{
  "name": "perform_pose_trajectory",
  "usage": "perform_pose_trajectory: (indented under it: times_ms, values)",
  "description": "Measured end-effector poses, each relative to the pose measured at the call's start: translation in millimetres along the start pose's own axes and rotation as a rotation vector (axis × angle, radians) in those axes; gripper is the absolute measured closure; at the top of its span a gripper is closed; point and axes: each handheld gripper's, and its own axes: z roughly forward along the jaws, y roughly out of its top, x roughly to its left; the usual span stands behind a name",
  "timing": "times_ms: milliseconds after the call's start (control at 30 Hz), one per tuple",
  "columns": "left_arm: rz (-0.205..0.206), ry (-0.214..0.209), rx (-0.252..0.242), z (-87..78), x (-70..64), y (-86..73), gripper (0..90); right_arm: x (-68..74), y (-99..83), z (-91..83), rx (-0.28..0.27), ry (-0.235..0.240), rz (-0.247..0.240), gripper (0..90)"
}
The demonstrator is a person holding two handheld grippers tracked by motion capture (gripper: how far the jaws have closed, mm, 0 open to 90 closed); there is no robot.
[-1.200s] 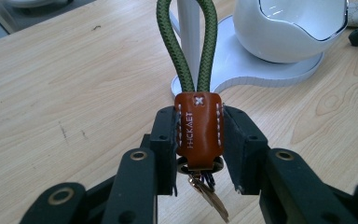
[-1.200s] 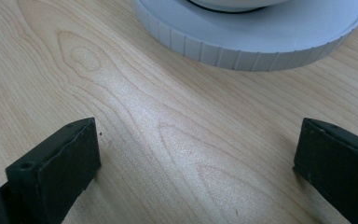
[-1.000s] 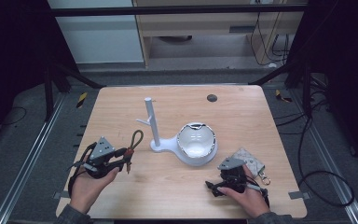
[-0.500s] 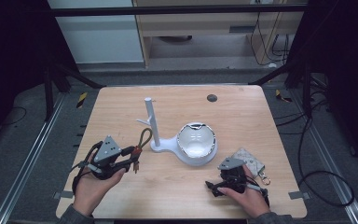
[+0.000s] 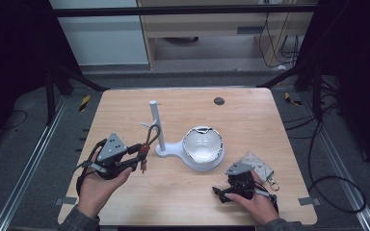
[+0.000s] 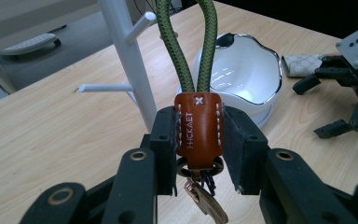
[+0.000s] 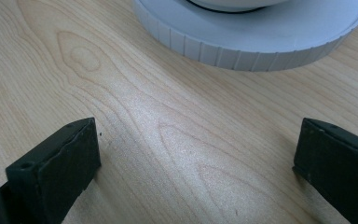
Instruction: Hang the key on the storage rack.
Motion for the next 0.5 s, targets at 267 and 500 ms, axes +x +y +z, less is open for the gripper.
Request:
perform_pose_trajectory:
  times_ms: [267,500]
  values:
    - [-0.015,0.024,-0.003,6.1,8.3,3.0,66.1,0.1,0.0,0.0,-0.001,0.000,0.001,0.3]
    - [-0.035,0.030,0.035,20.6,17.6,-1.9,66.1,-0.1,-0.2,-0.1,-0.001,0.000,-0.003,0.3]
